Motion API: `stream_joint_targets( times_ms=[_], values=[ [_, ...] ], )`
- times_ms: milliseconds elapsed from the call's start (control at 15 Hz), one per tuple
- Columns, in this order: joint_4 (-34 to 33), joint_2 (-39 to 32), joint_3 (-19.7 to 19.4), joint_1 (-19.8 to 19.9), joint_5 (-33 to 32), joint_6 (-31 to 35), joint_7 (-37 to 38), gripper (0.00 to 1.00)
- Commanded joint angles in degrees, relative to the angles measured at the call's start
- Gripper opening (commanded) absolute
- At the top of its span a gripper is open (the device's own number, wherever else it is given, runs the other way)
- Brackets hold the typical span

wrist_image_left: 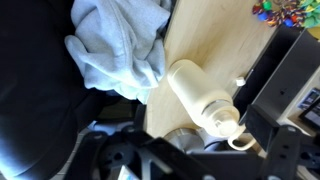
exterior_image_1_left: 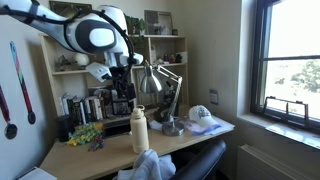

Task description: Pull out the chair then put the sweater on the chair.

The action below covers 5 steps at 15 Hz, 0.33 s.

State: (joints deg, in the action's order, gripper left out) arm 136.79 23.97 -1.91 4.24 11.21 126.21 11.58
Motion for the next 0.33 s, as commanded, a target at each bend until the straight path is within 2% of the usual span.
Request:
stream_joint_targets(
  times_ms=[0,267],
  values=[
    [-0.06,1.66,0.38,-0.41,-0.12,-1.04,0.02,1.00],
    [0.38,3.06,0.72,-0.48,-0.46,-1.59,0.03,1.00]
  ],
)
